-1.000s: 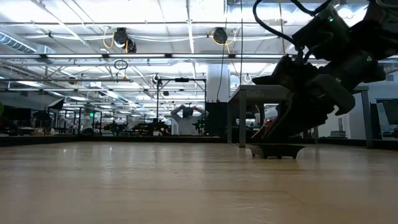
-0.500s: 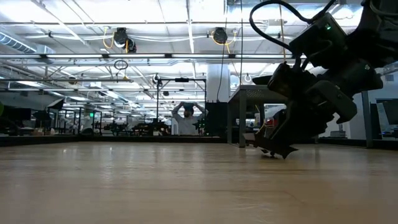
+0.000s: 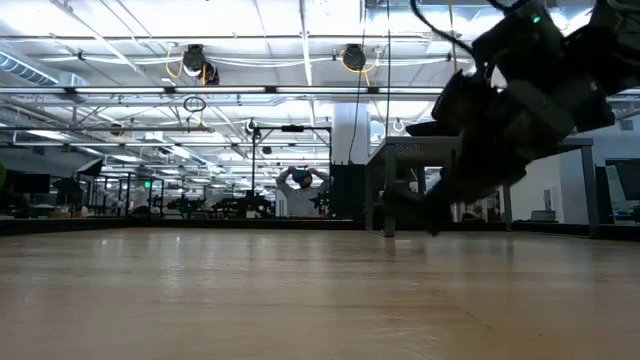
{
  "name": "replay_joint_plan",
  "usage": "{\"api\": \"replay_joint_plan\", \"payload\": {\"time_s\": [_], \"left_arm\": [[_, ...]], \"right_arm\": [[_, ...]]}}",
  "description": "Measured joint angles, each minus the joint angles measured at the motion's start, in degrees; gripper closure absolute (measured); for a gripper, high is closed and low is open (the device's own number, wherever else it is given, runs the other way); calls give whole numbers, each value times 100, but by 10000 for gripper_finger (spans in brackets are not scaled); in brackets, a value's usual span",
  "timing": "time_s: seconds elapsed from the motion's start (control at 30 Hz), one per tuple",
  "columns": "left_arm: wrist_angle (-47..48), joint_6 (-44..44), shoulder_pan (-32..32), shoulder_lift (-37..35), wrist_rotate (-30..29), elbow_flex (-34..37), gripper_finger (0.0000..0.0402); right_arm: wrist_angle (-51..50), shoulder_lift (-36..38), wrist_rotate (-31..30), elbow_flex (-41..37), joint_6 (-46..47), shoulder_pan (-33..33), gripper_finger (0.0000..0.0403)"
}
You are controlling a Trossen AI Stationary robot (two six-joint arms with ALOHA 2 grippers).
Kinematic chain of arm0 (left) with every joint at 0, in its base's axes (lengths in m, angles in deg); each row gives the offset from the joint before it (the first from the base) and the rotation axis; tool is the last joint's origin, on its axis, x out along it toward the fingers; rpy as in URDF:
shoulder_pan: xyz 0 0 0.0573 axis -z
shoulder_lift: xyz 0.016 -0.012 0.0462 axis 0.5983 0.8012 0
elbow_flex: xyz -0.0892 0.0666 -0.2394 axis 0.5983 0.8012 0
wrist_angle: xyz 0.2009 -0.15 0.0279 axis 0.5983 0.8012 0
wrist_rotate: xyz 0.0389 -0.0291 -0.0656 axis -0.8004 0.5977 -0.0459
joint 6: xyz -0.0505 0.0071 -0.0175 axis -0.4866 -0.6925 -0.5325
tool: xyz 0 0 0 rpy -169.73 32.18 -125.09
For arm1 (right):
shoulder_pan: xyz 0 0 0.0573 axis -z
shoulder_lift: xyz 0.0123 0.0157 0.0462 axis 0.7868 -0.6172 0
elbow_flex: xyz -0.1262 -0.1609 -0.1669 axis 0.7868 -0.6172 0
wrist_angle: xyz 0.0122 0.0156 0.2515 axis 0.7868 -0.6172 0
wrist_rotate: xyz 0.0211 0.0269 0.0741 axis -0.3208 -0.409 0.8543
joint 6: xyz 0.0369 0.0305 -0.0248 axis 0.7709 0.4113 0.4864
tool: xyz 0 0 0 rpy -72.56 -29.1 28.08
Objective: Pick & Place Mini shaped plates
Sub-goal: Stack the square plate on top of the other square plates
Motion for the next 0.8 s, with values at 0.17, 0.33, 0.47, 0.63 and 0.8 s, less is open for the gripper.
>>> {"api": "replay_joint_plan", "payload": {"time_s": [0.17, 0.33, 0.47, 0.63, 0.8], "left_arm": [[0, 0, 0, 0, 0, 0, 273], [0, 0, 0, 0, 1, 0, 273], [-1, 2, 0, 0, 2, 0, 273], [-2, 294, 0, 0, 2, 0, 273], [-8, 771, -45, 0, 3, 0, 273]], "right_arm": [[15, 695, -14, -3, 194, 1, 401], [-7, 1542, -157, -4, 452, 63, 402], [-360, 2326, -494, -2, 678, 295, 402], [-1814, 3288, -943, 255, 894, 870, 402], [-3869, 3798, -1101, 1019, 880, 1786, 402]]}}
